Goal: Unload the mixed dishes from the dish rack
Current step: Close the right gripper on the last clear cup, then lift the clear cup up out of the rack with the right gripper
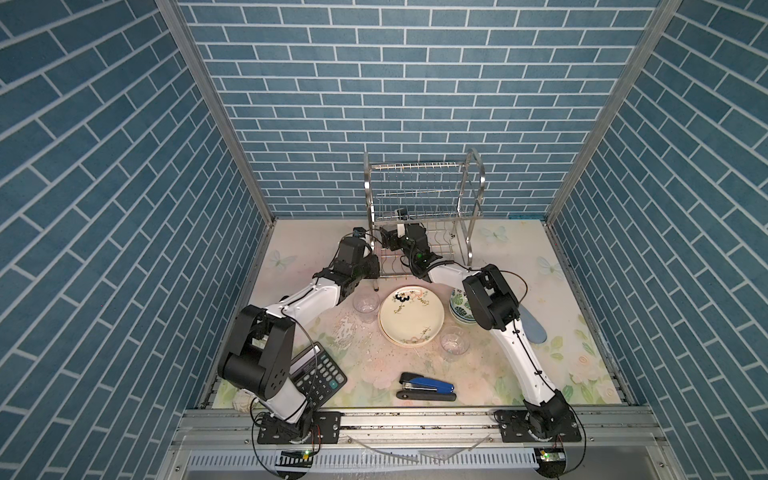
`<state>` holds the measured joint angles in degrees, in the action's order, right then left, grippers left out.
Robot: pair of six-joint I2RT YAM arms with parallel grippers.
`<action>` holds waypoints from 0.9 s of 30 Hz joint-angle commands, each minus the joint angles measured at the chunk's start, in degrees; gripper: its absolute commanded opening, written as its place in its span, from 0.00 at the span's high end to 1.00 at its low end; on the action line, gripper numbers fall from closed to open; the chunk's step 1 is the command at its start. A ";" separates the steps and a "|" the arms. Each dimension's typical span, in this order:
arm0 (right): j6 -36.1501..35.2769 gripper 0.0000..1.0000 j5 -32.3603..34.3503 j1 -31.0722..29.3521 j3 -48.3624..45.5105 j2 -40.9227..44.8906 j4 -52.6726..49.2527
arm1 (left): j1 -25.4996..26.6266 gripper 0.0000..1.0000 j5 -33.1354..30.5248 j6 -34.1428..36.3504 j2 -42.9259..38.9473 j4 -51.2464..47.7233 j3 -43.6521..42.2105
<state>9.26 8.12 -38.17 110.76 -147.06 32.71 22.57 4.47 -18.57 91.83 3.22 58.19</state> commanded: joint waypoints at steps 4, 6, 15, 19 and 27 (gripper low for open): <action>2.52 0.01 1.71 0.92 6.88 -3.06 -4.22 | 1.49 0.97 5.22 3.88 -2.70 -0.68 -0.45; 2.52 0.01 1.67 1.05 7.94 -3.73 -4.70 | 1.48 0.97 5.35 3.78 -2.62 -0.59 -0.54; 4.89 0.01 2.67 2.00 12.49 -6.55 -6.59 | 1.54 0.97 5.70 3.67 -2.46 -0.58 -0.63; 5.06 0.01 3.80 2.32 13.72 -7.26 -6.72 | 1.53 0.97 5.79 3.66 -2.40 -0.59 -0.54; 5.08 0.17 1.91 2.86 15.02 -7.65 -7.38 | 1.55 0.98 5.98 3.54 -2.19 -0.40 -0.63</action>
<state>13.17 9.52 -37.76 122.43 -153.51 25.32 22.63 4.54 -18.70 91.72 3.73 58.19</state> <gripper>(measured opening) 0.852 0.175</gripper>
